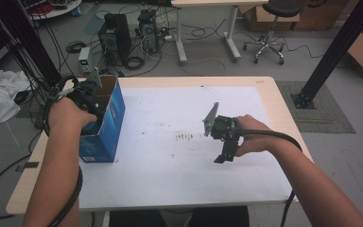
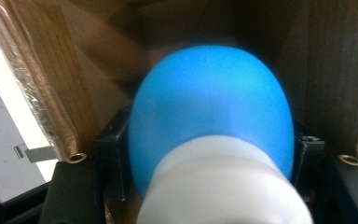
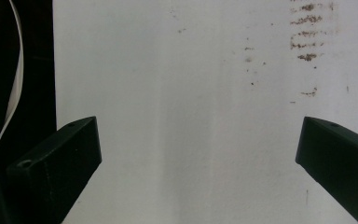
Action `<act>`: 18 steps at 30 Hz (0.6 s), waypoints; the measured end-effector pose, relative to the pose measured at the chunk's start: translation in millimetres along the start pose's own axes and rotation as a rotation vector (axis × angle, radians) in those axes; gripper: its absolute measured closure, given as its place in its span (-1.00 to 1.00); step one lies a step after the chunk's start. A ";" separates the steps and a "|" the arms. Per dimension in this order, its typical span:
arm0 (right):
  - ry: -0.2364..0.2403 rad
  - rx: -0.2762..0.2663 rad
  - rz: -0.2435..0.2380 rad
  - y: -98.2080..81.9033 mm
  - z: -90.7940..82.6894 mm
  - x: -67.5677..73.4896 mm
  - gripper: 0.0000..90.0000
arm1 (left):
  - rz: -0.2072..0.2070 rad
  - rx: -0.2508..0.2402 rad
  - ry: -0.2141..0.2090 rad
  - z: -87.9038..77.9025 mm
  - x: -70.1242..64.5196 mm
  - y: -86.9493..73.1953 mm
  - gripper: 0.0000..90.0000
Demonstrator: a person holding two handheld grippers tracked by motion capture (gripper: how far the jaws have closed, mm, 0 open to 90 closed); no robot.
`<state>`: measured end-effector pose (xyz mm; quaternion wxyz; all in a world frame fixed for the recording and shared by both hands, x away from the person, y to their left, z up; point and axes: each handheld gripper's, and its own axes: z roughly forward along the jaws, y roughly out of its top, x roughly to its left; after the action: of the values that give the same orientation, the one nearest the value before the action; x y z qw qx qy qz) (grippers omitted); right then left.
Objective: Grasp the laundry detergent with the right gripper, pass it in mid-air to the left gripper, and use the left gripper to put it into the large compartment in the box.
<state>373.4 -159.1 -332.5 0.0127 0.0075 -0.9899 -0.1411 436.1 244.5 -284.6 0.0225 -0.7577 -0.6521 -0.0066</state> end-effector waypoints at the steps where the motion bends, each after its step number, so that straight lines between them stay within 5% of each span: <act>1: 0.002 0.000 -0.001 -0.1 0.4 0.0 -1.00 | -0.001 0.003 -0.003 -0.6 0.0 0.2 -0.24; 18: 0.009 0.008 0.000 -0.2 6.6 -0.6 -1.00 | -0.003 0.023 -0.011 -13.1 -0.1 -3.6 -0.40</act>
<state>373.8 -157.4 -338.9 0.0171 0.0084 -0.9904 -0.1370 432.8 244.4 -271.5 0.0277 -0.7566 -0.6533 0.0051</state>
